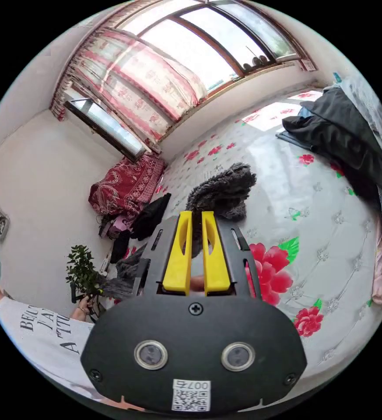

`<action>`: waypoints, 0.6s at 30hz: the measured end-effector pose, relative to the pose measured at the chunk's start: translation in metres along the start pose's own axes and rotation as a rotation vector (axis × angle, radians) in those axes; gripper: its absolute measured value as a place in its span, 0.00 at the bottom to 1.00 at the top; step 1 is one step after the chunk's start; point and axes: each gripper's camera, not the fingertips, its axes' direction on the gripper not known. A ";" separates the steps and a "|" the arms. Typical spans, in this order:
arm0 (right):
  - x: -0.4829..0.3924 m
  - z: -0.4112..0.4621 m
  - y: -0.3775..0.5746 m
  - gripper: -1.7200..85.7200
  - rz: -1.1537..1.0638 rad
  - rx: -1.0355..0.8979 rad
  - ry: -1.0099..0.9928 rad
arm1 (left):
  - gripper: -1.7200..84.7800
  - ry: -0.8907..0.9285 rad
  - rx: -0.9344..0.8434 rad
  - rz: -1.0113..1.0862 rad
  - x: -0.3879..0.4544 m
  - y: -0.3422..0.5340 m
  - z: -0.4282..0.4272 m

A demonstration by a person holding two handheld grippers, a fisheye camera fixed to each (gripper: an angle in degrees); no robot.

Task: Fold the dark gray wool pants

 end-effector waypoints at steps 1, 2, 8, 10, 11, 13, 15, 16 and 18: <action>-0.004 -0.012 0.002 0.05 -0.027 0.010 0.000 | 0.01 -0.002 0.007 -0.002 -0.005 0.008 -0.009; -0.006 -0.030 0.011 0.05 -0.057 0.019 0.008 | 0.01 -0.013 0.014 -0.018 -0.016 0.026 -0.022; 0.068 -0.014 0.112 0.07 0.234 -0.240 0.158 | 0.02 -0.005 -0.153 -0.088 -0.033 0.082 0.026; 0.097 0.009 0.154 0.07 0.372 -0.397 0.240 | 0.02 -0.056 -0.252 -0.042 -0.021 0.090 0.059; 0.109 0.019 0.178 0.07 0.430 -0.482 0.285 | 0.02 -0.087 -0.308 -0.009 -0.013 0.094 0.076; 0.111 0.025 0.200 0.07 0.460 -0.548 0.312 | 0.02 -0.149 -0.351 0.046 -0.002 0.096 0.089; 0.101 0.020 0.204 0.08 0.439 -0.533 0.317 | 0.02 -0.227 -0.371 0.104 0.005 0.092 0.088; 0.098 0.018 0.202 0.09 0.429 -0.520 0.323 | 0.02 -0.243 -0.366 0.117 0.006 0.091 0.086; 0.085 0.009 0.187 0.10 0.366 -0.452 0.354 | 0.03 -0.272 -0.357 0.131 0.003 0.084 0.080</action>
